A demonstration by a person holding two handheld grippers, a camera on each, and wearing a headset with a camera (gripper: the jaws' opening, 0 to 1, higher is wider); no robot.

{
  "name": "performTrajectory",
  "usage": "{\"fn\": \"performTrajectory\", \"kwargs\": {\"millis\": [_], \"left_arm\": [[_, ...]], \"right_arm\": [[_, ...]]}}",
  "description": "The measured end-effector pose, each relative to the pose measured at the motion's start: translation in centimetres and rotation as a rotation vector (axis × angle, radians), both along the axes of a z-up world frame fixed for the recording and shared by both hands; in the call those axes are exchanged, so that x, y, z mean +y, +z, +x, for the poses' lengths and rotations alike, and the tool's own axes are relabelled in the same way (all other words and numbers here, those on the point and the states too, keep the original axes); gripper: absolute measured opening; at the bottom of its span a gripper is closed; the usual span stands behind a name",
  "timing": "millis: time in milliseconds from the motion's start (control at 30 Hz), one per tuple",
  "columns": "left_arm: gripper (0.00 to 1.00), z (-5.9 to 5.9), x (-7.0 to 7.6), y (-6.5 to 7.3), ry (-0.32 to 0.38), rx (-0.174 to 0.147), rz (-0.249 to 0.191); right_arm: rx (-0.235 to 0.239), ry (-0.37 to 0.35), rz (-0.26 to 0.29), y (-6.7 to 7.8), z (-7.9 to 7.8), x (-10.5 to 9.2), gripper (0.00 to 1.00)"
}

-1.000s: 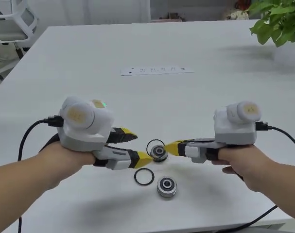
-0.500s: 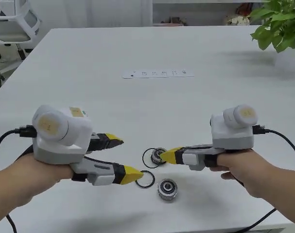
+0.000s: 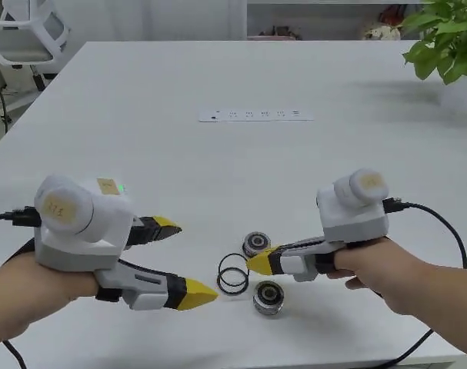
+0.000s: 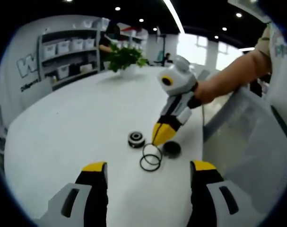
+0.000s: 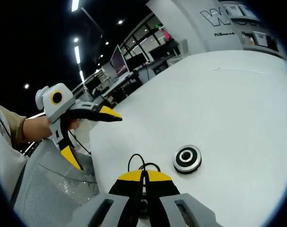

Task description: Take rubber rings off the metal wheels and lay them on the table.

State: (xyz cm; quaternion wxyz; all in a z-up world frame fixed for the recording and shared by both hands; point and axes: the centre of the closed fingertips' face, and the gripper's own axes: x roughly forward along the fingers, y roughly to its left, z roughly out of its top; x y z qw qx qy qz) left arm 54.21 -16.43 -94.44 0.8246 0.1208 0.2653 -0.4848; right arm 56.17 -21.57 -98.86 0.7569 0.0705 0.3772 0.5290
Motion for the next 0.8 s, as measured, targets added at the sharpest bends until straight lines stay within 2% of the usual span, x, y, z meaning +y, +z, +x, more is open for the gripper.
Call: {"fn": "performTrajectory", "kwargs": {"millis": [333, 800], "left_arm": [[0.72, 0.0, 1.0, -0.1, 0.022, 0.003, -0.002], [0.71, -0.2, 1.6, -0.4, 0.030, 0.015, 0.006]], "right_arm": [[0.013, 0.019, -0.069, -1.3, -0.1, 0.6, 0.00], [0.024, 0.005, -0.137, -2.6, 0.0, -0.1, 0.00]]}}
